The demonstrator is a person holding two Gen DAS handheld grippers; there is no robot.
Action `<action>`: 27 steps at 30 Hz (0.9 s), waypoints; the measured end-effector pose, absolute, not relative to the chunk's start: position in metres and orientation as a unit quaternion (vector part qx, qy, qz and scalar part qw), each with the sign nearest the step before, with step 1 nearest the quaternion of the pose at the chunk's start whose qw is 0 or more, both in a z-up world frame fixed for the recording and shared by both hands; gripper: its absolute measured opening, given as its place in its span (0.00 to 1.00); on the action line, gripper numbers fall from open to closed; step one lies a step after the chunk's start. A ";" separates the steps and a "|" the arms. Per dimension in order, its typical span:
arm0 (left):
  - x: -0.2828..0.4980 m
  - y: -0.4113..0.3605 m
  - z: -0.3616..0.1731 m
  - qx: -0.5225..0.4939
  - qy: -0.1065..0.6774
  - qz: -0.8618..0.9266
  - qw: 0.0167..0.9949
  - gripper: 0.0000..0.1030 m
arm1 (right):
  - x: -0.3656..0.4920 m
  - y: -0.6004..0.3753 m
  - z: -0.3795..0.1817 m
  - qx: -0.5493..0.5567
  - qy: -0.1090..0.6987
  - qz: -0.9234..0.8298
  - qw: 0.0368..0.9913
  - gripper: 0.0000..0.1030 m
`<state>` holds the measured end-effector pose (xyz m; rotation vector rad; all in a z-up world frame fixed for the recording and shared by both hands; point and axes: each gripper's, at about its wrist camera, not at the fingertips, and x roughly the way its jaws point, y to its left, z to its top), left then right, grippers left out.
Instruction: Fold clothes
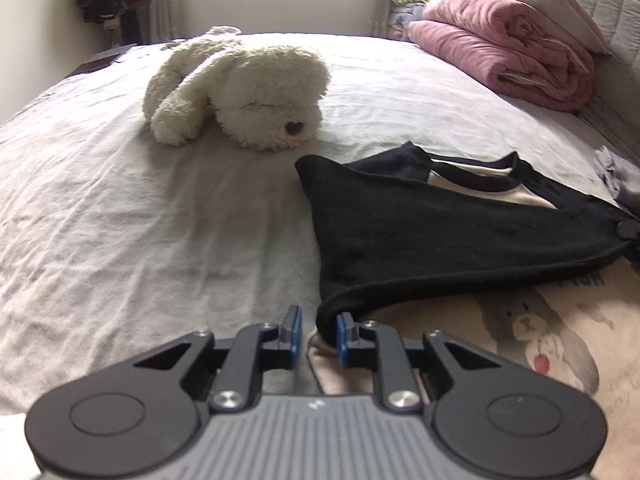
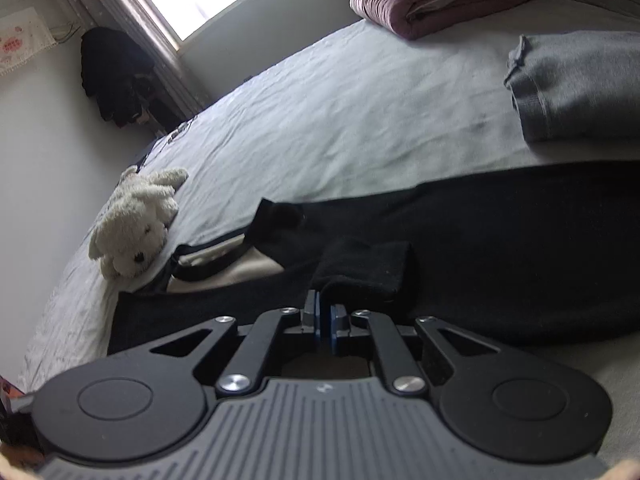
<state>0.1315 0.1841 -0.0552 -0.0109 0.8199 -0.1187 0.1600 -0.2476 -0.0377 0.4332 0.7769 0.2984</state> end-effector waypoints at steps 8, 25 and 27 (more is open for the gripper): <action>0.141 0.213 -0.045 -0.050 0.426 -0.072 0.901 0.45 | 0.136 -0.262 -0.042 0.161 0.398 0.180 0.885 0.24; 0.211 0.217 -0.055 -0.154 0.397 -0.077 0.901 0.48 | 0.163 -0.284 -0.032 0.169 0.346 0.157 0.909 0.31; 0.219 0.214 -0.060 -0.171 0.394 -0.077 0.900 0.47 | 0.173 -0.282 -0.036 0.171 0.346 0.154 0.910 0.31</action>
